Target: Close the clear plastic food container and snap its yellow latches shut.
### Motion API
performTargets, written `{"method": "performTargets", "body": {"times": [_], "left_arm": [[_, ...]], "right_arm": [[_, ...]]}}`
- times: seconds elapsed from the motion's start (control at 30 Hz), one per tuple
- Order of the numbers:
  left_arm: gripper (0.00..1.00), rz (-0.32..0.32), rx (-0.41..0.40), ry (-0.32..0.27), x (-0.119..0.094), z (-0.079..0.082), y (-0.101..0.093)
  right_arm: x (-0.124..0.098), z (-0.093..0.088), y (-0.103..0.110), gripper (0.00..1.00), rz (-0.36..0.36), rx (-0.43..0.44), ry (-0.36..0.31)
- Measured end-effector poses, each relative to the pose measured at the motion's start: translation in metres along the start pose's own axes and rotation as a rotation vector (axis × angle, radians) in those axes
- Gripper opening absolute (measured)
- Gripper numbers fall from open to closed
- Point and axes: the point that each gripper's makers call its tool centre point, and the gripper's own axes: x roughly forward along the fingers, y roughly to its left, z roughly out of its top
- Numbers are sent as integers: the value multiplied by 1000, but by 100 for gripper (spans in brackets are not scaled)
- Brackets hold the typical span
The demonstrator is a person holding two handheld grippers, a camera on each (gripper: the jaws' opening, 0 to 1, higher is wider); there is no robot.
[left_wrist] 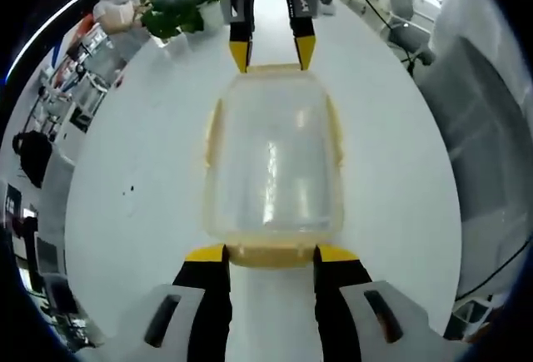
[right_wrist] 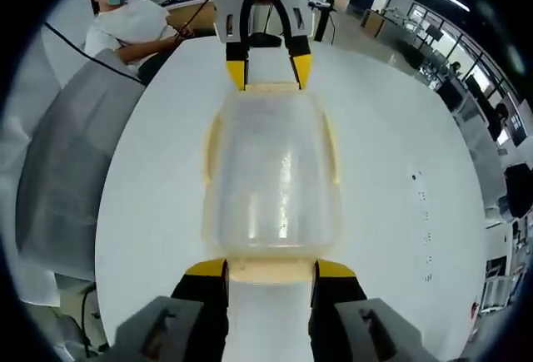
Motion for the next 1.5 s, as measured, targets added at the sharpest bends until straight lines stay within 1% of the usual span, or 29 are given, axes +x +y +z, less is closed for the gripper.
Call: {"method": "performTargets", "body": {"times": [0.1,0.37,0.53,0.93,1.1,1.13,1.5], "left_arm": [[36,-4,4,-3,3,4,-1],[36,-16,3,-6,11,9,-3],[36,-30,3,3,18,7,-7],[36,-44,-9,-7,18,3,-5],[36,-71,-17,-6,18,1,-9],[36,-74,-14,-6,19,1,-9],[37,-92,-10,-8,20,0,-10]], "right_arm": [[0,-5,1,35,3,4,7],[2,-14,4,35,16,19,6],[8,-18,7,35,28,25,15],[15,-17,5,35,39,36,13],[16,-16,8,35,54,48,11],[17,-16,10,35,62,62,8],[17,-16,13,36,69,82,-3]]}}
